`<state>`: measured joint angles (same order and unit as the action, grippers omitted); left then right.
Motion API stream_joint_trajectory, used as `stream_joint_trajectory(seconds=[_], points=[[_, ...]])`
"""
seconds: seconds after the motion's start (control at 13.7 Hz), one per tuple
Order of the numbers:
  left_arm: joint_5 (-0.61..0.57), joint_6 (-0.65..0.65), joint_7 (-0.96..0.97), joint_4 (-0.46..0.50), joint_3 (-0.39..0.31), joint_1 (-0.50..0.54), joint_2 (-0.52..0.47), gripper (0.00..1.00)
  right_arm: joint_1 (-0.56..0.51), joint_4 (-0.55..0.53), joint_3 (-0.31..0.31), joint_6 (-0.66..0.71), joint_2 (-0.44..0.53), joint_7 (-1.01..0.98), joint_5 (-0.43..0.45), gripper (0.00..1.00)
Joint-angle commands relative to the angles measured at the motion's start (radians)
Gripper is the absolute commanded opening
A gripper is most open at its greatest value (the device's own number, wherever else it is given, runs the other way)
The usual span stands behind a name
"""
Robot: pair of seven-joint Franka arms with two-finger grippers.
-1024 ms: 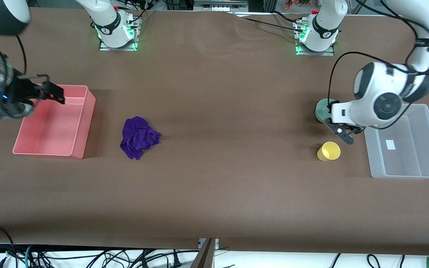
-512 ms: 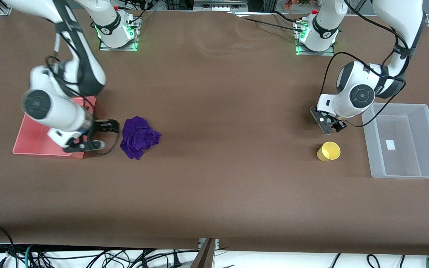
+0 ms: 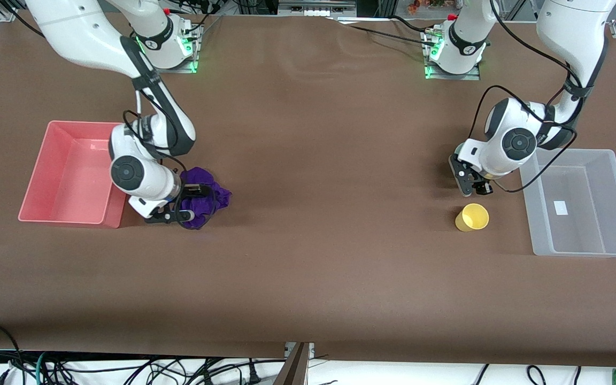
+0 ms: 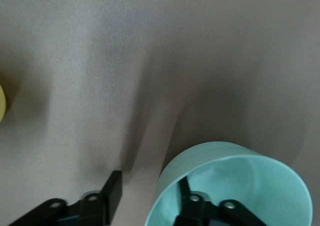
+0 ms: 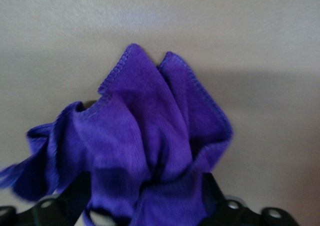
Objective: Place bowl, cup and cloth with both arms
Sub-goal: 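Carry the cloth into the pink bin while the left gripper carries the cup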
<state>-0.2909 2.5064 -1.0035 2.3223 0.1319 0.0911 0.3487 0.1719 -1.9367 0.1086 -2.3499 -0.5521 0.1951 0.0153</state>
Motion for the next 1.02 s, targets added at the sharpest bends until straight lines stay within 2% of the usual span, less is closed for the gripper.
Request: stream_joint_trajectory(seconds=[0.0, 0.07, 0.29, 0.59, 0.73, 0.88, 0.95], points=[[-0.022, -0.008, -0.033, -0.009, 0.008, 0.009, -0.016, 0.00, 0.003, -0.041, 0.002, -0.068, 0.004, 0.004, 0.011, 0.08], [-0.022, -0.012, -0.034, -0.014, 0.006, 0.009, -0.030, 0.00, 0.004, -0.038, 0.002, -0.065, 0.006, 0.004, 0.011, 0.00], [0.010, -0.102, -0.030, -0.047, 0.009, 0.031, -0.103, 0.00, -0.002, 0.001, 0.002, -0.011, 0.040, -0.016, 0.012, 0.00], [0.015, -0.447, -0.032, -0.312, 0.002, 0.076, -0.103, 0.00, -0.049, 0.269, -0.016, 0.443, 0.112, -0.145, 0.000, 0.00], [0.003, -0.539, -0.046, -0.449, -0.001, 0.154, -0.064, 0.00, -0.055, 0.373, -0.087, 0.637, 0.139, -0.259, -0.002, 0.00], [0.007, -0.532, -0.168, -0.510, -0.001, 0.249, 0.010, 0.00, -0.069, 0.429, -0.179, 0.778, 0.170, -0.411, 0.002, 0.00], [0.001, -0.500, -0.213, -0.546, -0.001, 0.290, 0.056, 0.00, -0.077, 0.429, -0.238, 0.805, 0.181, -0.502, 0.000, 0.00]])
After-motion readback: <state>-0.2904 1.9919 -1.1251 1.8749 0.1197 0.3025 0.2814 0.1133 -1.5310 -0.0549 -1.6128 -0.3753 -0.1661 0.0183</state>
